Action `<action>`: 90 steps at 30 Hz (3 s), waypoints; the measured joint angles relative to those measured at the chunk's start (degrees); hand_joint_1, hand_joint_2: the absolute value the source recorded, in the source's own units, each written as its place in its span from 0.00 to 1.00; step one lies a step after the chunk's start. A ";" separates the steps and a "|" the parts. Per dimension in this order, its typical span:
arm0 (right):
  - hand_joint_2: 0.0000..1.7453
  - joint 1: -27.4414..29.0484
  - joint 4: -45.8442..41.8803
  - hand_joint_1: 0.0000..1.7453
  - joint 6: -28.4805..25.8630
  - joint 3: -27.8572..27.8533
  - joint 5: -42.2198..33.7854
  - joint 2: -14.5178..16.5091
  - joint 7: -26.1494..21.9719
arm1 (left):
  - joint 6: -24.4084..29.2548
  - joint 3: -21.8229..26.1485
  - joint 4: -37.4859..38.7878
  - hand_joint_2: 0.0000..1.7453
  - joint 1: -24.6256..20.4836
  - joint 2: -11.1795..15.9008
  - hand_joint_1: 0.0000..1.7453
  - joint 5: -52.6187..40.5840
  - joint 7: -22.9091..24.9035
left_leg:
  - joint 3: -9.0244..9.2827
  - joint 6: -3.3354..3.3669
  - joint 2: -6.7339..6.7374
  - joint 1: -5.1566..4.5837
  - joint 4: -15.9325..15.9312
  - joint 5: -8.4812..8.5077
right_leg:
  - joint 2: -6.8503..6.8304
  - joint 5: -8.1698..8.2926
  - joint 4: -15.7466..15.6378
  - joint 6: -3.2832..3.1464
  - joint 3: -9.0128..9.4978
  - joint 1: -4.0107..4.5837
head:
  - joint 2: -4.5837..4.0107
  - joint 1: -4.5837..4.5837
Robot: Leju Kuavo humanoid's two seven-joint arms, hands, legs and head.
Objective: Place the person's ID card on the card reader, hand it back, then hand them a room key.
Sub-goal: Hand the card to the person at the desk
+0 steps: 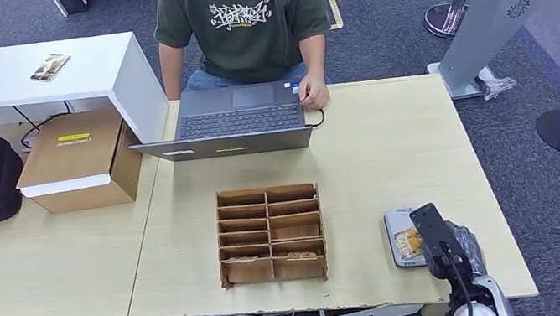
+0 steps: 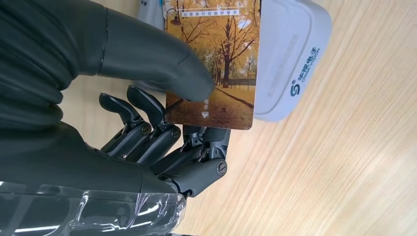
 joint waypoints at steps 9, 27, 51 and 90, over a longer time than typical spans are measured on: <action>1.00 -3.82 5.41 1.00 0.48 0.14 0.26 -1.43 0.14 | 0.11 0.00 0.00 0.00 -0.15 0.03 0.00 0.11 0.22 | 0.31 0.05 0.09 0.00 0.00 -0.04 | 0.06 0.00 -0.04 0.01 0.30 0.00 | 0.00 0.00; 1.00 -4.93 7.02 1.00 -2.76 0.89 0.93 -2.38 0.05 | 0.58 0.00 0.00 0.00 -0.08 0.22 0.00 0.81 -0.02 | 0.68 0.08 0.08 -0.01 0.00 -0.10 | 0.05 0.00 -0.08 0.02 0.71 0.00 | 0.00 0.00; 1.00 -0.73 -7.34 1.00 -33.60 2.99 24.79 -0.14 -6.86 | 0.58 0.00 0.00 0.00 0.07 -0.10 0.00 -2.04 -1.94 | 0.44 0.01 0.03 -0.01 -0.01 -0.17 | 0.02 -0.18 -0.06 0.01 0.46 0.00 | 0.00 0.00; 1.00 -24.21 -1.61 1.00 -38.39 17.03 44.36 -15.15 27.71 | -2.94 0.00 0.00 0.00 -1.11 -0.05 0.00 -3.14 -2.74 | 0.04 0.21 0.15 -0.15 -0.01 -0.01 | 0.13 0.02 0.00 0.08 0.34 -0.17 | 0.00 0.11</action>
